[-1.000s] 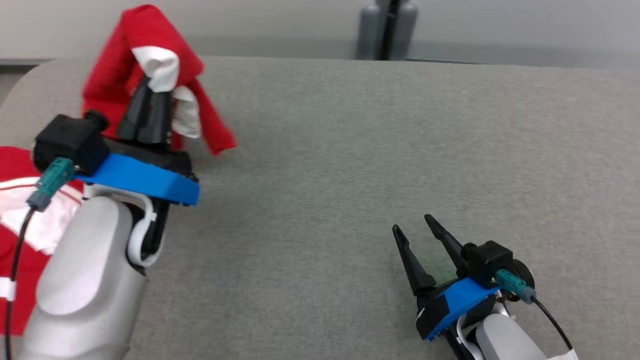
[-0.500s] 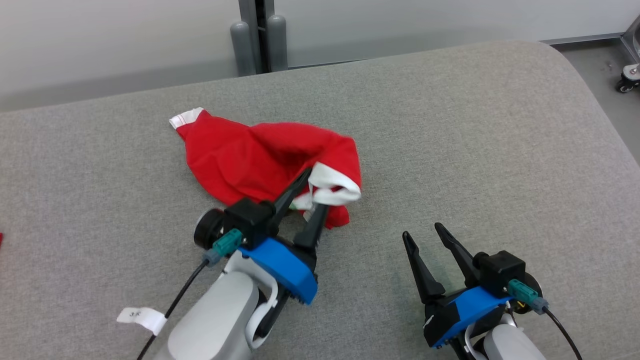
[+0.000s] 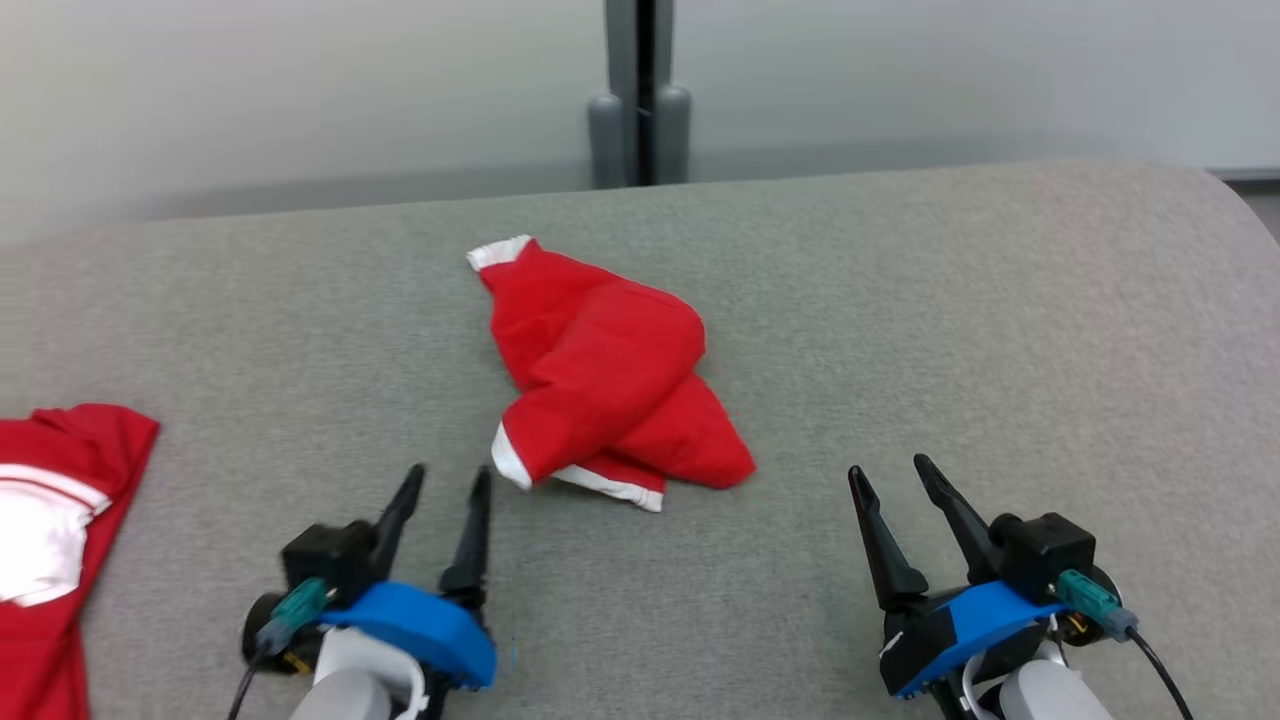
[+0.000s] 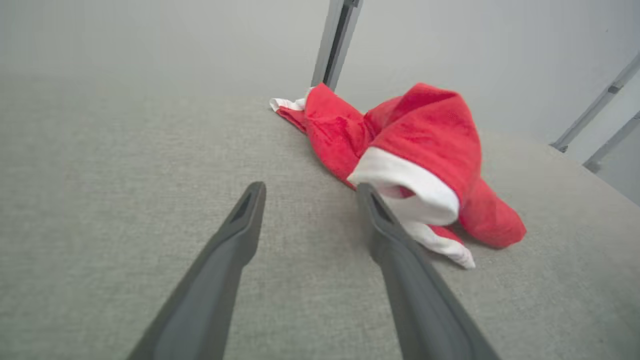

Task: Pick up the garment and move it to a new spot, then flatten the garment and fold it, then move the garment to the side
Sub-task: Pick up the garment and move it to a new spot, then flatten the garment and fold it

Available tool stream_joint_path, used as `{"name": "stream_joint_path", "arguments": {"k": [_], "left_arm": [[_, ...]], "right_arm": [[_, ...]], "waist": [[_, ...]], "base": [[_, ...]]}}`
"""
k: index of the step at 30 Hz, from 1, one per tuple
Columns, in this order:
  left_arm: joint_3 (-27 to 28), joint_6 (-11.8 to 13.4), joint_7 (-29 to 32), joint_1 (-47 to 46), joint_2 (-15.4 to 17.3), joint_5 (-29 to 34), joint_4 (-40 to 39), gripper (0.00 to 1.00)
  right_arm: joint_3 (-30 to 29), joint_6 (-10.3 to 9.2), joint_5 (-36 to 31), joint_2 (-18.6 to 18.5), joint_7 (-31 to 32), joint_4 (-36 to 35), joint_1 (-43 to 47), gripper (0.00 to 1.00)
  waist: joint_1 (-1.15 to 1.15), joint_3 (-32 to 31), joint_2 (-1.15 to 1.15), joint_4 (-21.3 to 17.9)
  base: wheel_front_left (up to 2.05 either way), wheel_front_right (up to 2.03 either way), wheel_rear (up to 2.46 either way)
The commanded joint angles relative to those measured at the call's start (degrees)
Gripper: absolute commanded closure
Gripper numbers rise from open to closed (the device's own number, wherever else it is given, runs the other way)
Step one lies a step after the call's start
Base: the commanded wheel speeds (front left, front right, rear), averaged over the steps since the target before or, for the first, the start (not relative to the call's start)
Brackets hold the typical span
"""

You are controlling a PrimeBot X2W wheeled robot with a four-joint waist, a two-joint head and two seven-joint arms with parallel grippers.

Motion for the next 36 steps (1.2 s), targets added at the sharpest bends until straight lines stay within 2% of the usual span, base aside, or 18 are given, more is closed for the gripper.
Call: {"name": "stream_joint_path", "arguments": {"k": [1,5,10,17,24,27,36], "left_arm": [[1.5,0.3,-0.1,1.1,-0.1,0.5,-0.5,0.0],[8.1,1.1,-0.1,5.2,-1.1,2.8,-2.5,0.0],[14.9,0.7,-0.1,10.7,-2.9,7.2,-6.4,0.0],[19.3,-0.5,-0.1,17.2,-4.7,12.5,-10.0,0.0],[19.9,-1.4,-0.1,18.2,-5.5,14.0,-10.5,0.0],[18.5,-1.5,-0.1,17.0,-5.5,13.5,-10.3,0.0],[14.5,-2.0,-0.1,12.6,-5.6,11.7,-9.8,0.0]], "right_arm": [[-0.2,0.0,-0.3,-0.2,0.0,-0.2,0.5,0.0],[-0.7,0.0,-0.6,-0.2,0.0,-0.2,1.6,0.0],[-1.1,0.0,-0.4,-0.2,0.0,-0.2,3.7,0.0],[-2.1,0.0,-0.4,-0.2,0.0,-0.2,7.0,0.0],[-1.3,0.0,-1.1,-0.2,0.0,0.8,7.2,0.0],[1.6,0.0,-0.8,-0.1,0.0,2.1,6.3,0.0],[9.5,0.0,6.5,-0.2,0.0,11.0,-1.8,0.0]], "waist": [[0.01,-0.3,0.0,0.6],[0.01,-2.5,0.0,2.7],[0.01,-5.8,0.0,4.3],[0.01,-8.1,0.0,4.8],[0.01,-8.2,0.0,4.9],[0.01,-7.3,0.0,5.7],[0.01,-1.3,0.0,12.4]], "base": [[0.0,0.0,0.0],[0.0,0.0,0.0],[0.0,0.0,0.0],[0.0,0.0,0.0],[0.0,0.0,0.0],[0.0,0.0,0.0],[0.0,0.0,0.0]]}}
